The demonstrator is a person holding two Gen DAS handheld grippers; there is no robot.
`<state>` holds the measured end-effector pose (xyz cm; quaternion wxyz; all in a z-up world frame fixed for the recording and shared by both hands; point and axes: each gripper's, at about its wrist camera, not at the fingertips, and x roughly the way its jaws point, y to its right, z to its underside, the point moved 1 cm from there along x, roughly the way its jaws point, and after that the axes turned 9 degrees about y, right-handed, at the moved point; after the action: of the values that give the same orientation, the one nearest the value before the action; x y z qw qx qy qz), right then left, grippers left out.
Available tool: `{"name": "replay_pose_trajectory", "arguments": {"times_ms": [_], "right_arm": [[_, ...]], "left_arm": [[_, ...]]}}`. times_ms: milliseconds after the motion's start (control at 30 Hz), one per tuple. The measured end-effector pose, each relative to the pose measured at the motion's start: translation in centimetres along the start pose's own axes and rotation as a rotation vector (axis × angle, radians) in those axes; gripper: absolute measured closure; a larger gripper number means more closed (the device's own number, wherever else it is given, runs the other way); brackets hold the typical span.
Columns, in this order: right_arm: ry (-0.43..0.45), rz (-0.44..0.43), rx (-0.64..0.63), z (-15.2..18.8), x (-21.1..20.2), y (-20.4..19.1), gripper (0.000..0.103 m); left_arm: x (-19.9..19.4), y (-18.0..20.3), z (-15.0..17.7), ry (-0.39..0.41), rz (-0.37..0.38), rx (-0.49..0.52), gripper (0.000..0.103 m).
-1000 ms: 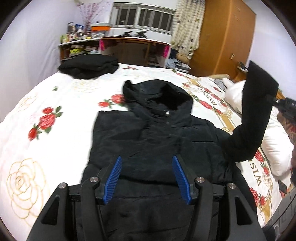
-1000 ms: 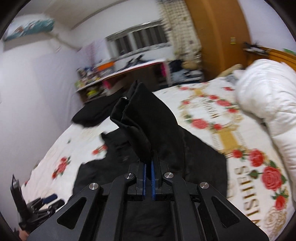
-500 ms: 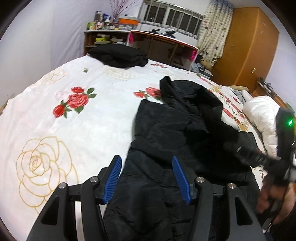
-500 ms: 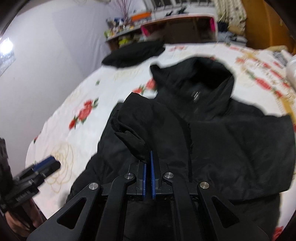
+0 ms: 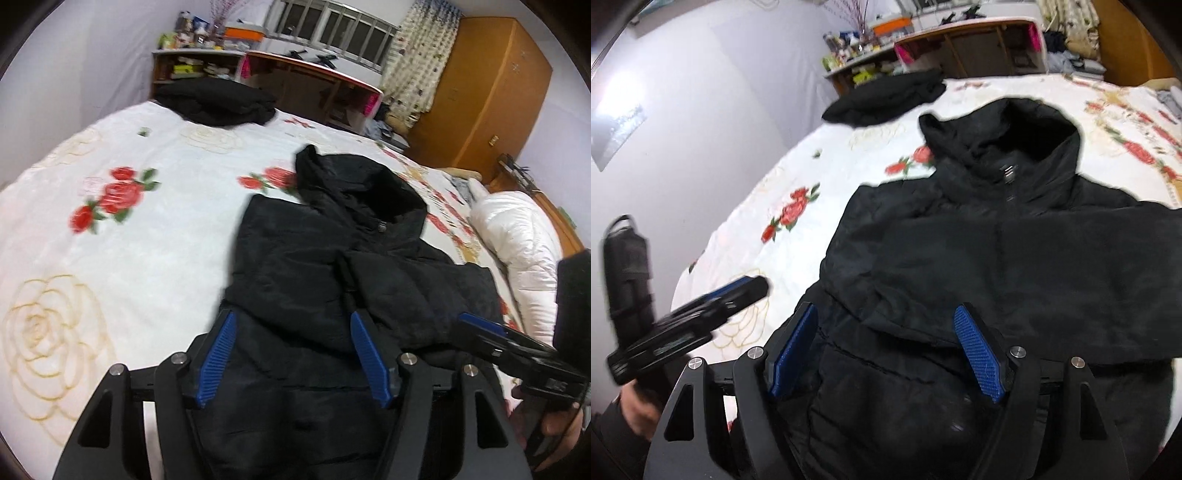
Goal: Fold large clothes
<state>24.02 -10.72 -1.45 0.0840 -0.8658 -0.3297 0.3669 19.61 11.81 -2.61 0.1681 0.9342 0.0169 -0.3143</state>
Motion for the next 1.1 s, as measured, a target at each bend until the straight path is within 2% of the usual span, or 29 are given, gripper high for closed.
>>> {"name": "replay_pose_trajectory", "arguments": {"times_ms": [67, 233, 267, 300, 333, 367, 400, 433, 467, 500, 600, 767, 867, 900, 1100], "right_arm": [[0.036, 0.033, 0.026, 0.0, -2.2, 1.7, 0.027], [0.083, 0.211, 0.088, 0.9, -5.7, 7.5, 0.027], [0.086, 0.234, 0.111, 1.1, -6.1, 8.8, 0.028], [0.091, 0.261, 0.134, 1.2, -6.5, 10.1, 0.040], [0.093, 0.286, 0.144, 1.3, -6.8, 10.9, 0.050], [0.091, 0.327, 0.148, 1.3, -7.0, 11.9, 0.065], [0.091, 0.350, 0.149, 1.2, -7.1, 12.5, 0.072], [0.091, 0.368, 0.156, 1.0, -7.2, 13.3, 0.078], [0.087, 0.379, 0.170, 0.9, -7.2, 14.2, 0.087], [0.090, 0.387, 0.182, 0.7, -7.2, 14.9, 0.087], [0.116, 0.386, 0.217, 0.0, -7.6, 16.6, 0.088], [0.134, 0.397, 0.219, -0.9, -6.3, 18.1, 0.087], [0.060, 0.429, 0.217, 0.4, -3.2, 19.6, 0.088], [0.023, 0.429, 0.234, 1.2, -1.9, 20.3, 0.091], [0.005, 0.450, 0.190, 1.9, -0.8, 20.2, 0.091]], "left_arm": [[1.6, 1.4, 0.1, -0.035, 0.035, -0.003, 0.034], [6.9, 4.9, 0.9, -0.134, 0.111, -0.003, 0.034], [8.2, 5.3, 1.2, -0.161, 0.115, -0.005, 0.034], [9.2, 5.6, 1.5, -0.187, 0.122, -0.011, 0.035], [10.2, 5.9, 1.8, -0.212, 0.123, -0.017, 0.043], [10.8, 6.1, 2.0, -0.229, 0.123, -0.018, 0.053], [11.3, 6.3, 2.1, -0.238, 0.121, -0.007, 0.075], [11.2, 6.6, 2.1, -0.227, 0.111, 0.014, 0.083], [10.8, 6.8, 1.9, -0.202, 0.099, 0.037, 0.087], [10.3, 6.8, 1.7, -0.175, 0.089, 0.060, 0.091], [9.0, 5.9, 1.2, -0.122, 0.044, 0.108, 0.093], [9.3, 3.5, 1.4, -0.131, 0.003, 0.109, 0.093], [9.6, 2.9, 1.8, -0.127, -0.003, 0.105, 0.093], [9.7, 2.9, 1.9, -0.125, -0.003, 0.104, 0.093], [10.4, 2.9, 2.3, -0.147, 0.002, 0.106, 0.092]]}}
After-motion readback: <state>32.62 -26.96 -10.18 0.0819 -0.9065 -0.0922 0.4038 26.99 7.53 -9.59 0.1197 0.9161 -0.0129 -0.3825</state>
